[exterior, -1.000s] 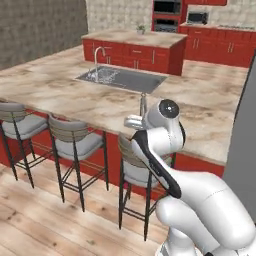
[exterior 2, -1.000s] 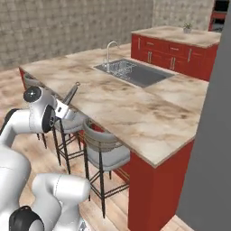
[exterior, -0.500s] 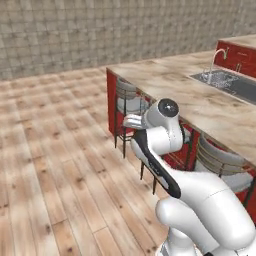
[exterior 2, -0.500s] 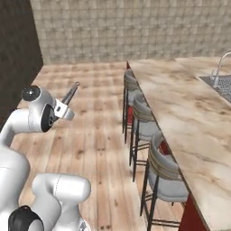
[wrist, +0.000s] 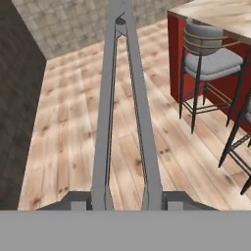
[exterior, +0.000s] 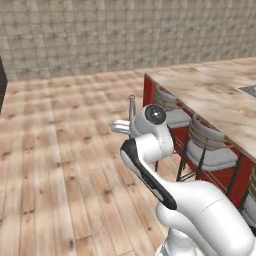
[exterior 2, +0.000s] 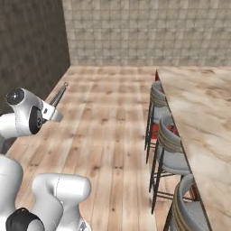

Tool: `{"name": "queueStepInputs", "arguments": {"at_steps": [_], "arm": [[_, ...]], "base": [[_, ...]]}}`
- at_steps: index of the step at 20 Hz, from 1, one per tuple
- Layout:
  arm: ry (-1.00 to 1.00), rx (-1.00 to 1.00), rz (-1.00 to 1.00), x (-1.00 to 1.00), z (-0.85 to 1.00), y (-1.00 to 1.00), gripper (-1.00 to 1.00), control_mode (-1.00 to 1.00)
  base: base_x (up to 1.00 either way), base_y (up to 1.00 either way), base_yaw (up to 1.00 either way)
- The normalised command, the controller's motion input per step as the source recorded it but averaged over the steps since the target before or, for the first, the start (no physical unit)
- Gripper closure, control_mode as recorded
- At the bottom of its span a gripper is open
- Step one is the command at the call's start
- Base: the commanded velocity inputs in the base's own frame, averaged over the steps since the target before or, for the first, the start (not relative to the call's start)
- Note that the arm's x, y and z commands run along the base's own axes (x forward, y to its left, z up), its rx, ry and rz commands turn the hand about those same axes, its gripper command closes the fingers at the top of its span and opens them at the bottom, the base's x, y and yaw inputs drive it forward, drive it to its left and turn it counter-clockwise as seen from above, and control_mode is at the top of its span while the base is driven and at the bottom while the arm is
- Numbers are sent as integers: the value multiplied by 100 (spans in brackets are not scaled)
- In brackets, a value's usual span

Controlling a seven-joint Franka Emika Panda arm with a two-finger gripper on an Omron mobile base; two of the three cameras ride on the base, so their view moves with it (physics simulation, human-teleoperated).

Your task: Pick up the tongs from the counter and place them near the plate next to the oven.

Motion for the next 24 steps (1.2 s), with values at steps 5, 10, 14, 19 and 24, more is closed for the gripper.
{"name": "queueStepInputs", "arguments": {"at_steps": [5,10,14,19,24], "arm": [[0,0,0,0,0,0,100,100],[0,0,0,0,0,0,100,100],[0,0,0,0,0,0,100,100],[0,0,0,0,0,0,100,100],[0,0,0,0,0,0,100,100]], "base": [[100,0,-20],[100,0,-21],[100,10,-29],[100,37,-38],[100,55,-43]]}}
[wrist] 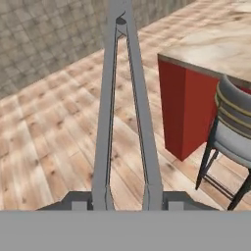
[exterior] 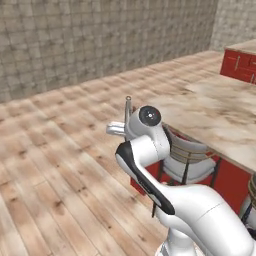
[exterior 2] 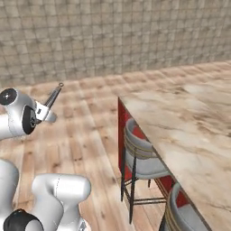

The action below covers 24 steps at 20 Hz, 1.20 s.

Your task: Pick up the tongs from the counter and place them near the plate next to the oven.

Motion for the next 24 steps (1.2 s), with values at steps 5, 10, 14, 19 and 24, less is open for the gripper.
{"name": "queueStepInputs", "arguments": {"at_steps": [5,10,14,19,24], "arm": [[0,0,0,0,0,0,100,100],[0,0,0,0,0,0,100,100],[0,0,0,0,0,0,100,100],[0,0,0,0,0,0,100,100],[0,0,0,0,0,0,100,100]], "base": [[100,94,-43],[100,100,-44],[100,100,-42],[100,100,-42],[100,100,-42]]}}
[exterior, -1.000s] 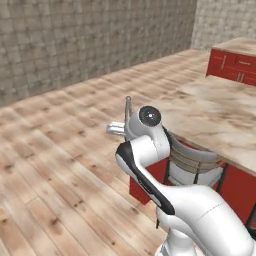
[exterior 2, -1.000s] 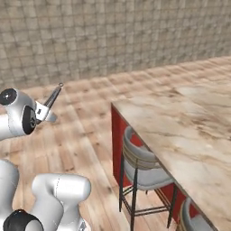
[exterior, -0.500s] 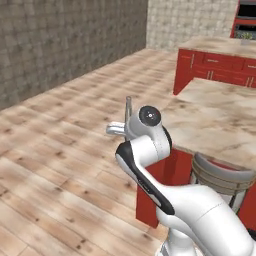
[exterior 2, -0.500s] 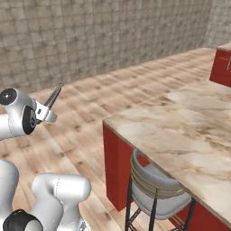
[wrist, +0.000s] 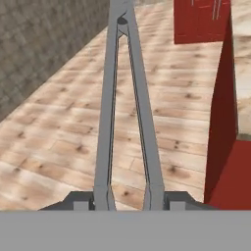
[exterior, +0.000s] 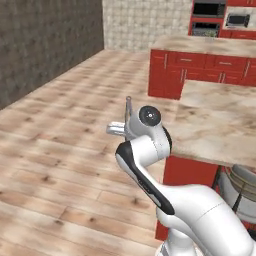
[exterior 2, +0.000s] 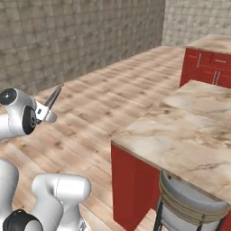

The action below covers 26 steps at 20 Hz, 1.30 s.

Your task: Pick up the tongs from the counter and place them near the plate next to the oven.

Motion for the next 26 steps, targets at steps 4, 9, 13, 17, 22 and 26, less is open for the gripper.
{"name": "queueStepInputs", "arguments": {"at_steps": [4,9,13,17,22,26], "arm": [[0,0,0,0,0,0,100,100],[0,0,0,0,0,0,100,100],[0,0,0,0,0,0,100,100],[0,0,0,0,0,0,100,100],[0,0,0,0,0,0,100,100],[0,0,0,0,0,0,100,100]], "base": [[100,100,-48],[100,100,-52],[100,100,-43],[100,100,-30],[100,100,-27],[100,100,-28]]}}
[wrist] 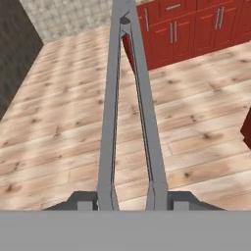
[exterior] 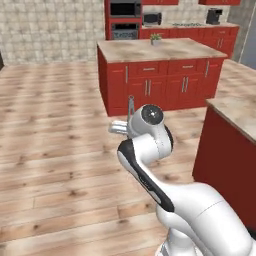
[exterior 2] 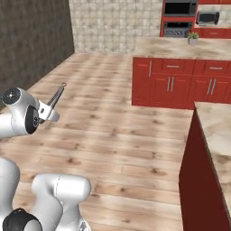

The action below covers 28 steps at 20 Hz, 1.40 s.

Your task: Pick up the tongs from the counter and place them near the plate next to the oven.

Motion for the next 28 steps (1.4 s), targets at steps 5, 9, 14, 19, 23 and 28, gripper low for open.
{"name": "queueStepInputs", "arguments": {"at_steps": [5,9,14,19,23,28], "arm": [[0,0,0,0,0,0,100,100],[0,0,0,0,0,0,100,100],[0,0,0,0,0,0,100,100],[0,0,0,0,0,0,100,100],[0,0,0,0,0,0,100,100],[0,0,0,0,0,0,100,100]], "base": [[100,78,-27],[100,11,-26],[100,0,-20],[100,13,-7],[100,61,0],[100,76,2]]}}
